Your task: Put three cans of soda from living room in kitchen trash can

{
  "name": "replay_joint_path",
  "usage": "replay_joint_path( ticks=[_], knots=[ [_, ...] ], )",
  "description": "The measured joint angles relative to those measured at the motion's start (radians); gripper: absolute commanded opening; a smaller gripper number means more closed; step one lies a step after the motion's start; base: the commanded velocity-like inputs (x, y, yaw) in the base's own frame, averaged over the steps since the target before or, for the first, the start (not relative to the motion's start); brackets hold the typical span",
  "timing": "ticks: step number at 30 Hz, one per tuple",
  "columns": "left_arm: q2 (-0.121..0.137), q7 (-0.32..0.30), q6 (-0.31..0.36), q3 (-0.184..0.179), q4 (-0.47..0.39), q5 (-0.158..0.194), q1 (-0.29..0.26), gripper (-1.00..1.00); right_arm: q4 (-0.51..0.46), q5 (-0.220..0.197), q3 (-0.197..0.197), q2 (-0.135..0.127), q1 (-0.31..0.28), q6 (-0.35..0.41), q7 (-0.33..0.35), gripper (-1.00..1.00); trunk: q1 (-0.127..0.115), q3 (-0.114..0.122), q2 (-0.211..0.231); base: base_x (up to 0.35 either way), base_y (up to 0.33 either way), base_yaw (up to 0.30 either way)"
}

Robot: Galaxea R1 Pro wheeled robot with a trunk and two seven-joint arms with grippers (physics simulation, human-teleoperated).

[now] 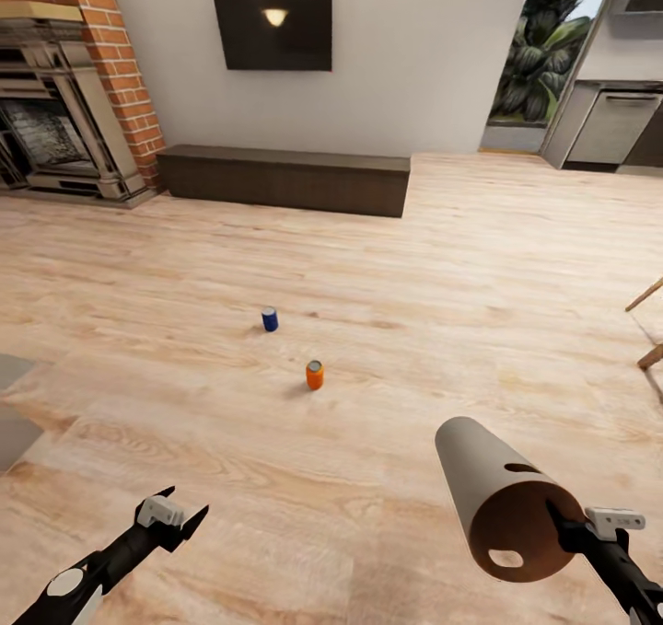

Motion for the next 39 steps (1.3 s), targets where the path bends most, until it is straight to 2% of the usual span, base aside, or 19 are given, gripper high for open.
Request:
replay_joint_path(
  ticks=[13, 34, 39],
  knots=[
    [0.0, 0.0, 0.0, 0.0, 0.0, 0.0, 0.0, 1.0, 0.001, 0.0, 0.005, 0.001, 0.0, 0.0, -0.001, -1.0, 0.0, 0.011, 0.0, 0.254, -0.188, -0.226],
    [0.0, -0.003, 0.004, 0.0, 0.0, -0.001, -0.001, 1.0, 0.026, 0.009, 0.01, 0.002, 0.0, -0.001, -0.002, -1.0, 0.0, 0.022, 0.0, 0.322, -0.008, -0.203],
    [0.001, -0.004, 0.054, 0.004, 0.0, 0.001, -0.001, 1.0, 0.026, 0.01, 0.011, 0.003, 0.0, -0.002, -0.002, -1.0, 0.0, 0.022, 0.0, 0.324, 0.02, -0.092]
  ],
)
